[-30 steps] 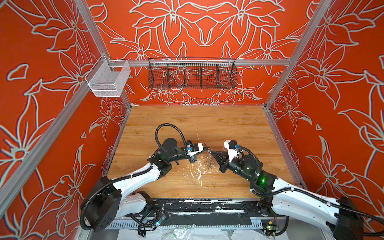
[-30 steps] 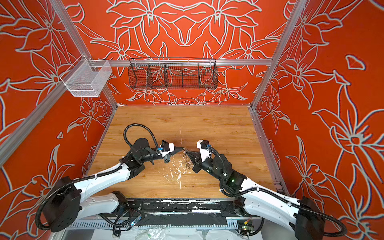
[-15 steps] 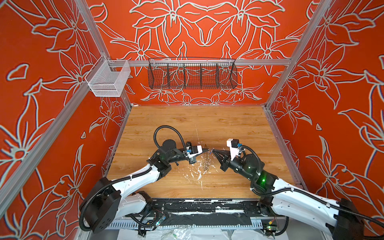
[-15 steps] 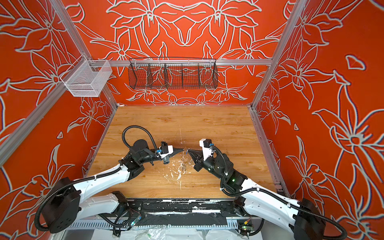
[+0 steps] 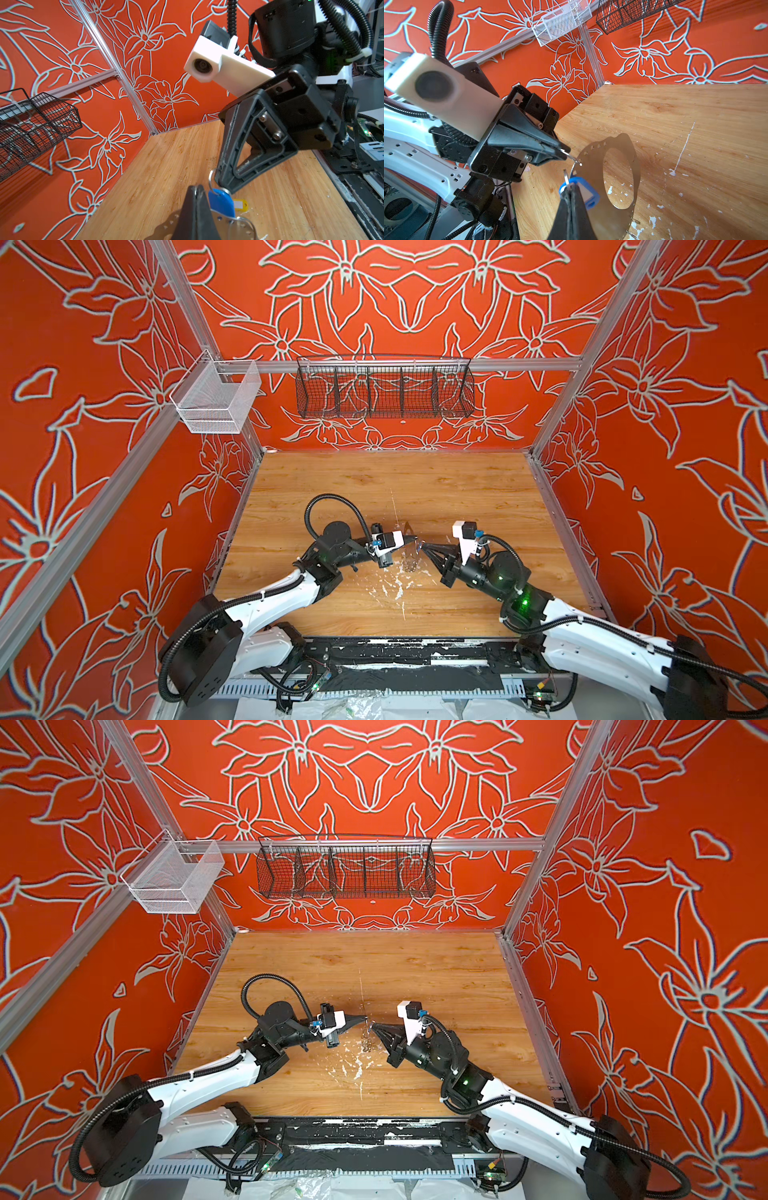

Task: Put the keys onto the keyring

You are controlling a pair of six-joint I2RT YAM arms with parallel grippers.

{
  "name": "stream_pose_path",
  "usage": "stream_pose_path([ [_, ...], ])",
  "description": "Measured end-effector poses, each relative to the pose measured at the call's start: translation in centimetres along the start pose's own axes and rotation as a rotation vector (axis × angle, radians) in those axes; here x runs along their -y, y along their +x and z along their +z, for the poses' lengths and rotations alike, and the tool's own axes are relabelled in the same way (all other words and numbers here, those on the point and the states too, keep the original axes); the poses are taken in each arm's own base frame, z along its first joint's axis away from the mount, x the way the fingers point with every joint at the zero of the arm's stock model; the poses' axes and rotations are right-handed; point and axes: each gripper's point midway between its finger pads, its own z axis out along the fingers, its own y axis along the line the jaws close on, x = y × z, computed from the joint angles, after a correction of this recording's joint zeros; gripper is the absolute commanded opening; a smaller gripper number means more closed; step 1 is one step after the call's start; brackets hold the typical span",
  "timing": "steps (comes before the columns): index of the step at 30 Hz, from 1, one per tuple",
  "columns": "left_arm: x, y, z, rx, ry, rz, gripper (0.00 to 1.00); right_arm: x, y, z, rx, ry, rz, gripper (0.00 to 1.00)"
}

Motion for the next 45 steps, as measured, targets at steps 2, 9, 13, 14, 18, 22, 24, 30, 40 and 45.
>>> stream_pose_path([
  [2,0.2,0.1,-0.1,0.000,0.003,0.000,0.00,0.1,0.0,0.1,0.001,0.000,0.005,0.00],
  [9,0.7,0.6,-0.3,0.000,0.010,0.002,0.00,0.8,-0.6,0.2,0.022,0.005,0.033,0.00],
  [13,0.6,0.1,-0.4,0.012,0.005,0.014,0.00,0.9,-0.6,0.3,0.024,-0.004,0.050,0.00],
  [14,0.6,0.0,-0.4,0.015,0.004,0.017,0.00,0.9,-0.6,0.3,0.023,-0.006,0.053,0.00],
  [18,0.3,0.0,-0.4,0.013,-0.009,0.019,0.00,0.8,-0.3,0.3,0.020,-0.024,0.061,0.00],
  [22,0.0,0.2,-0.5,0.004,-0.029,0.018,0.00,0.7,-0.2,0.3,0.018,-0.033,0.065,0.00],
  [24,0.0,0.2,-0.5,0.004,-0.031,0.017,0.00,0.6,-0.2,0.3,0.018,-0.037,0.066,0.00],
  [30,0.0,0.2,-0.5,0.004,-0.031,0.015,0.00,0.6,0.0,0.5,0.012,-0.043,0.067,0.00],
  [40,0.1,0.0,-0.5,0.013,-0.024,0.021,0.00,1.2,1.1,1.1,-0.023,-0.029,0.082,0.00],
  [45,0.1,-0.1,-0.5,0.014,-0.021,0.024,0.00,0.9,1.0,1.1,-0.018,-0.047,0.081,0.00],
])
